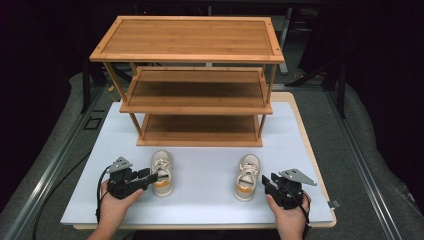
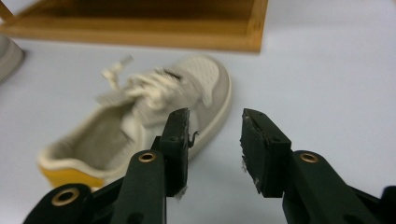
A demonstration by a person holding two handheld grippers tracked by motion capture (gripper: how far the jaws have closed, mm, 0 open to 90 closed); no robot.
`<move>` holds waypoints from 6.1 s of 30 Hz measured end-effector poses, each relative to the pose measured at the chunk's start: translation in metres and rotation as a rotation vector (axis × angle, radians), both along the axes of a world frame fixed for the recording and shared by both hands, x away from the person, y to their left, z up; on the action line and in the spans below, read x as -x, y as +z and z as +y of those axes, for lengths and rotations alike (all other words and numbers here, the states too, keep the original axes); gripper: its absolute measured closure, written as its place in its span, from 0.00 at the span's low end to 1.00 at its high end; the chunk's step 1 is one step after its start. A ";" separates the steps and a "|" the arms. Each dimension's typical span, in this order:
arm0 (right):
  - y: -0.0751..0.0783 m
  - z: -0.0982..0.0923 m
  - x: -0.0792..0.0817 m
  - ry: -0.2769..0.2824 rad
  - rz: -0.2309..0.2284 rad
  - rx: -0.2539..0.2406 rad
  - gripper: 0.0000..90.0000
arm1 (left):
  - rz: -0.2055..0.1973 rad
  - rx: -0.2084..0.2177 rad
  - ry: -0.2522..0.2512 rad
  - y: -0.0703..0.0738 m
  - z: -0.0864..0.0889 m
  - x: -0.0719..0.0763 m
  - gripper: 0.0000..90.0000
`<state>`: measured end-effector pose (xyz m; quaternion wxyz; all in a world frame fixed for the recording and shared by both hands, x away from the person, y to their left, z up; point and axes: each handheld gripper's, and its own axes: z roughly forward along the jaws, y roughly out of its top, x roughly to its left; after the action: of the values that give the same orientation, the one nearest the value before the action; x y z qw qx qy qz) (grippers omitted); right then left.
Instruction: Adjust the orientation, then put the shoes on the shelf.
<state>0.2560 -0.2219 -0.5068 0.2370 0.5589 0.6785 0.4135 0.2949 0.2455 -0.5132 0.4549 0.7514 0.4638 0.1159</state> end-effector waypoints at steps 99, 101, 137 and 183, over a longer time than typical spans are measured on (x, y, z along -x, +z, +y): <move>-0.011 0.103 -0.025 0.135 -0.001 0.010 0.81 | 0.063 0.000 -0.106 -0.007 -0.074 -0.018 0.64; -0.012 0.107 -0.024 0.134 -0.002 0.019 0.81 | 0.061 0.005 -0.106 -0.007 -0.076 -0.018 0.64; -0.013 0.129 -0.010 0.165 0.009 0.004 0.74 | 0.062 0.044 -0.091 -0.011 -0.088 -0.012 0.60; -0.008 0.112 0.009 0.195 -0.030 -0.096 0.58 | 0.008 0.092 -0.094 -0.003 -0.076 0.010 0.60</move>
<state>0.2472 -0.1098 -0.5152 0.1790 0.4948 0.7055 0.4748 0.2844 0.1693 -0.5162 0.4918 0.7513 0.4345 0.0699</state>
